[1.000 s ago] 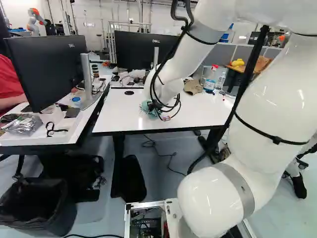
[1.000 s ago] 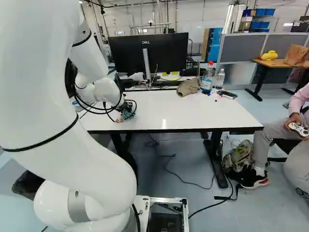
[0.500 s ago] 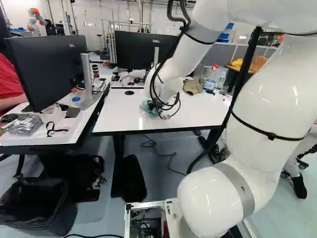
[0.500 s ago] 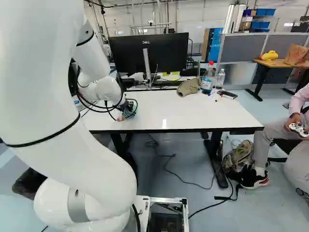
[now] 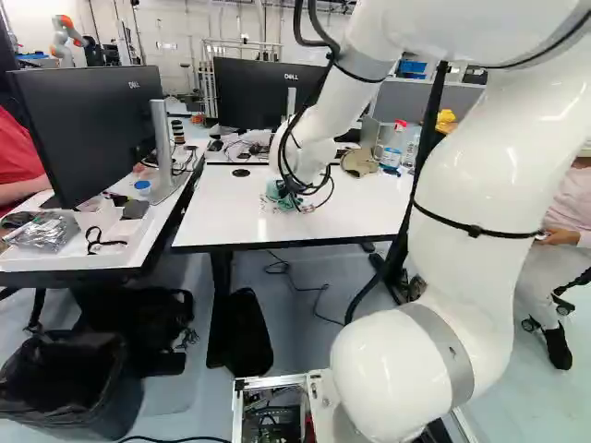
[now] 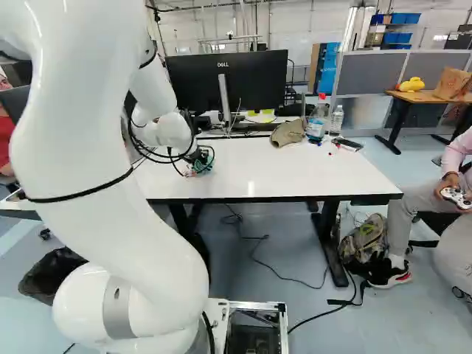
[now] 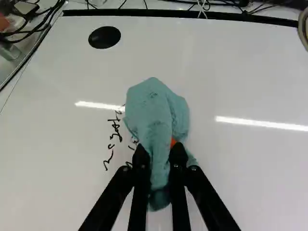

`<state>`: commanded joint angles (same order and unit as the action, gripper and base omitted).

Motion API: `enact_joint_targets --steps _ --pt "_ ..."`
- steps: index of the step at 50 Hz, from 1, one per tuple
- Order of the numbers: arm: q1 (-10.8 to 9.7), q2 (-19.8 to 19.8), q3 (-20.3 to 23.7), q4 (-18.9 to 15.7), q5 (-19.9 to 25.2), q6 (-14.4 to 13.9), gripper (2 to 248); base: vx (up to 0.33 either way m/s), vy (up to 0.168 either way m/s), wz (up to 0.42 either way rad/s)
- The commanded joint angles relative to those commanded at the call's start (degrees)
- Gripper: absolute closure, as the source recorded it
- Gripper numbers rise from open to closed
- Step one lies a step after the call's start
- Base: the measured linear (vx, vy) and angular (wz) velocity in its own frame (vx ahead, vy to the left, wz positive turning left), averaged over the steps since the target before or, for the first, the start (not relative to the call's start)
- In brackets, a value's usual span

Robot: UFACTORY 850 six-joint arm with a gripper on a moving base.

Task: Clean the table with the green towel

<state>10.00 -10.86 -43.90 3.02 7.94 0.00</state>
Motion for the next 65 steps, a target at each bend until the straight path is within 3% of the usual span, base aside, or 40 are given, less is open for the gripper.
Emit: enact_joint_targets --steps 21,38,65 --pt "-0.46 -5.36 -6.3 0.0 0.0 0.0 202 0.0 0.0 0.0" --pt "1.15 -8.77 -10.48 0.0 0.0 0.0 202 0.0 0.0 0.0" --pt "5.66 -7.27 -8.64 0.0 0.0 0.0 202 0.0 0.0 0.0"
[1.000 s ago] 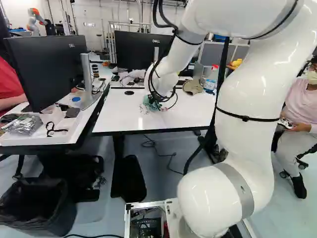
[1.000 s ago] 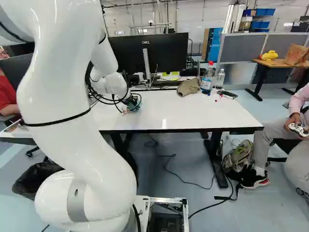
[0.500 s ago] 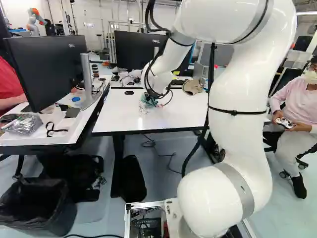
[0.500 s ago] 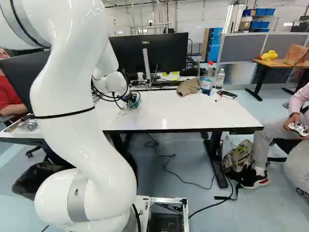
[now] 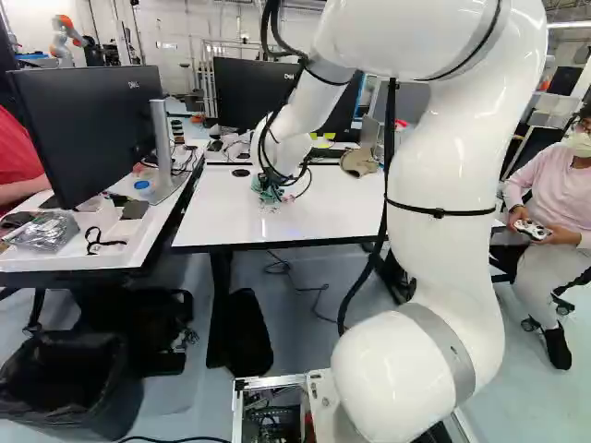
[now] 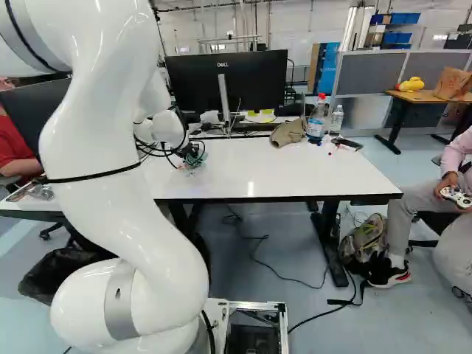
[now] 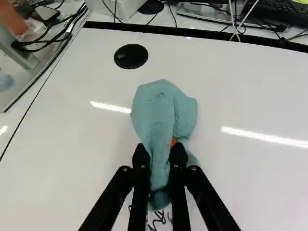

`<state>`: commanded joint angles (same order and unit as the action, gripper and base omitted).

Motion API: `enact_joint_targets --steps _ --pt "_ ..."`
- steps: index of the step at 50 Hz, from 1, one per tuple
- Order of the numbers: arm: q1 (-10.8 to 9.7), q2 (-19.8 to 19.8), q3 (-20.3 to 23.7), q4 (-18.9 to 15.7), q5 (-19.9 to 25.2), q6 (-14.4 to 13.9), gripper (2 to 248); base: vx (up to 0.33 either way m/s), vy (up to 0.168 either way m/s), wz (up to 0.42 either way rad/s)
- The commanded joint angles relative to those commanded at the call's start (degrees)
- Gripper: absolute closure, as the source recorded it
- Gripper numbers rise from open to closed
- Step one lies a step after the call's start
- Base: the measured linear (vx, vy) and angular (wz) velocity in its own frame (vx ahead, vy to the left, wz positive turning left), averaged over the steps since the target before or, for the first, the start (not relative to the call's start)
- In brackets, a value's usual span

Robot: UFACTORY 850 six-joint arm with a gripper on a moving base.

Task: Clean the table with the green towel

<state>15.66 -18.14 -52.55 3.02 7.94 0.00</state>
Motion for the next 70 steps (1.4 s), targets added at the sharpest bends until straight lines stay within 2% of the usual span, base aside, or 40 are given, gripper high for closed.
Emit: enact_joint_targets --steps 22,39,54,70 --pt "3.56 3.08 3.72 0.0 0.0 0.0 202 0.0 0.0 0.0" --pt "4.74 7.08 8.42 0.0 0.0 0.0 202 0.0 0.0 0.0" --pt "4.27 11.03 12.89 0.0 0.0 0.0 202 0.0 0.0 0.0" --pt "2.06 14.54 16.72 0.0 0.0 0.0 202 0.0 0.0 0.0"
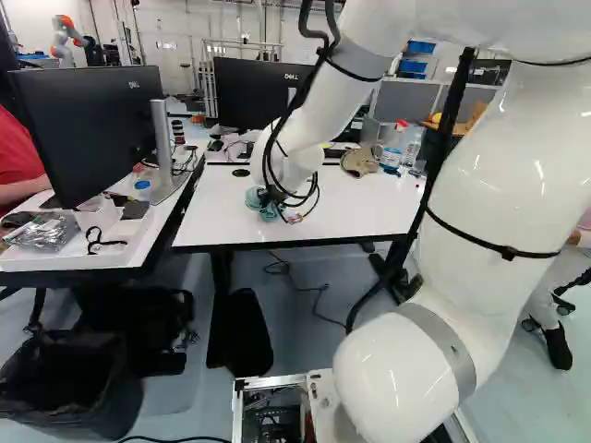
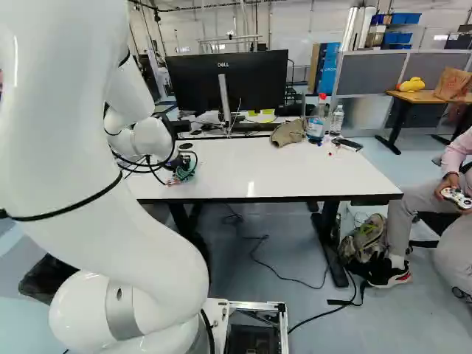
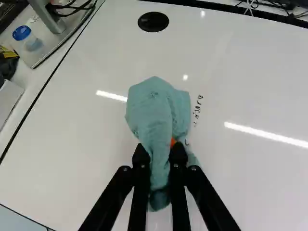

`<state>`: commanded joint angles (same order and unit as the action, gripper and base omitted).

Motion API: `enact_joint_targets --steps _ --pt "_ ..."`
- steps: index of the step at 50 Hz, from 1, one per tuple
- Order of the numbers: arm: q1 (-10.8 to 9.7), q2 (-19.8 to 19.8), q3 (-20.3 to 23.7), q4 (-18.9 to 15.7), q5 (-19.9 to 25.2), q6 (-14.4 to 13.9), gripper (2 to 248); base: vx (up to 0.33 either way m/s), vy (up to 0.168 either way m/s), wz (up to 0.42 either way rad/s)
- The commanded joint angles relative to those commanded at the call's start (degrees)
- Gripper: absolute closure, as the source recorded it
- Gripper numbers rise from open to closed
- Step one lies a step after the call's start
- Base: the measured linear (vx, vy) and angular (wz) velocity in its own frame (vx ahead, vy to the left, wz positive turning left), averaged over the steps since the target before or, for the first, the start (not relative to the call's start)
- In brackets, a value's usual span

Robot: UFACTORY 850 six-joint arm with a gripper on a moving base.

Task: Clean the table with the green towel

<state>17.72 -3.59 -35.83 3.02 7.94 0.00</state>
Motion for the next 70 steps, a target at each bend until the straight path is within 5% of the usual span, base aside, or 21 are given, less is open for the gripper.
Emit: enact_joint_targets --steps 14,38,70 --pt "-2.66 0.94 1.0 0.0 0.0 0.0 202 0.0 0.0 0.0" --pt "-6.23 -4.15 -4.51 0.0 0.0 0.0 202 0.0 0.0 0.0" --pt "-8.06 -12.15 -13.76 0.0 0.0 0.0 202 0.0 0.0 0.0"
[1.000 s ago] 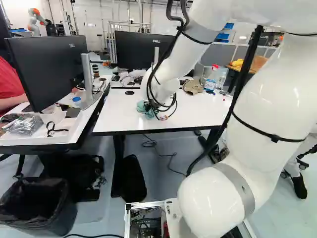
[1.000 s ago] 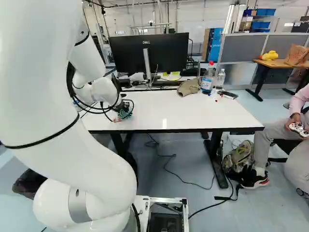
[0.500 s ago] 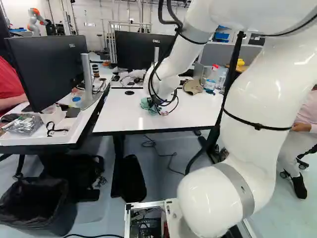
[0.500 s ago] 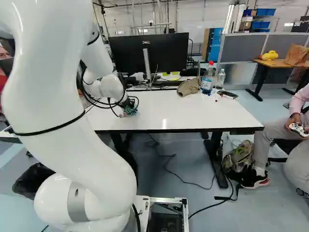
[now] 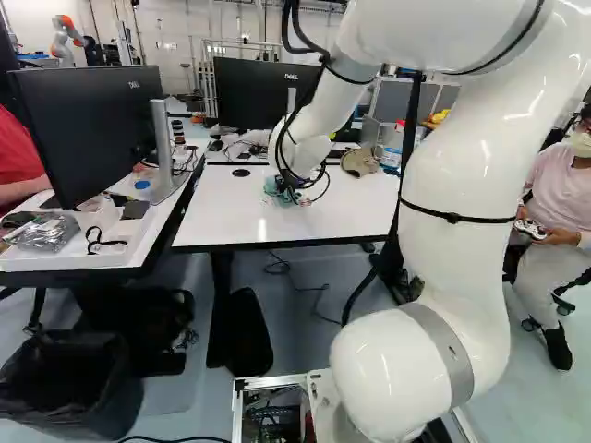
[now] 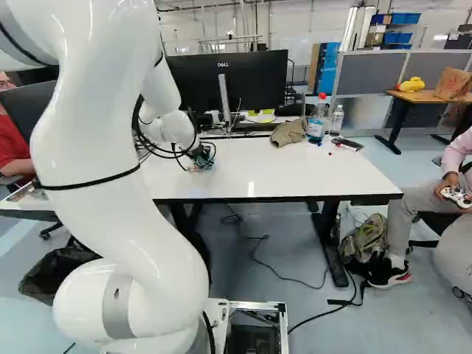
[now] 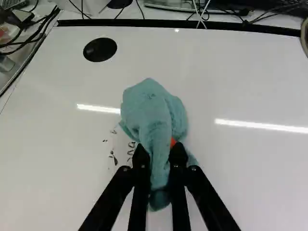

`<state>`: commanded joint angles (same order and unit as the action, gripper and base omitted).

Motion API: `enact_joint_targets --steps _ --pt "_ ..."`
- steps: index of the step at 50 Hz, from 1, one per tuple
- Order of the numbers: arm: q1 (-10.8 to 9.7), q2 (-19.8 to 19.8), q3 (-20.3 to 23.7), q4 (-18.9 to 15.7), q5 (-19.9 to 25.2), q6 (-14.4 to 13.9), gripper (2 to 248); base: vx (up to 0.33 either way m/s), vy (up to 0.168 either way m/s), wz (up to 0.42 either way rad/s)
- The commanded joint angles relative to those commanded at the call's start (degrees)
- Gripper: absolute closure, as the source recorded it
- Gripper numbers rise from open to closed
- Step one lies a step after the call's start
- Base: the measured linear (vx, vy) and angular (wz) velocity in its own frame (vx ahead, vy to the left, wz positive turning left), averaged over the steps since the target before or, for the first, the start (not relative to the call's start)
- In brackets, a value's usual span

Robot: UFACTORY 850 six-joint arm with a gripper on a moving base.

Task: Clean the table with the green towel

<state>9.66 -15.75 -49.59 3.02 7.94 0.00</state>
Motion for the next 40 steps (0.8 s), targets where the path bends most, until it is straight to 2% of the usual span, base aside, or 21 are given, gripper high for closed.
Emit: enact_joint_targets --steps 11,22,40 --pt "0.37 -2.74 -3.33 0.0 0.0 0.0 202 0.0 0.0 0.0" --pt "1.74 -4.45 -5.44 0.0 0.0 0.0 202 0.0 0.0 0.0" --pt "4.47 -3.9 -4.77 0.0 0.0 0.0 202 0.0 0.0 0.0"
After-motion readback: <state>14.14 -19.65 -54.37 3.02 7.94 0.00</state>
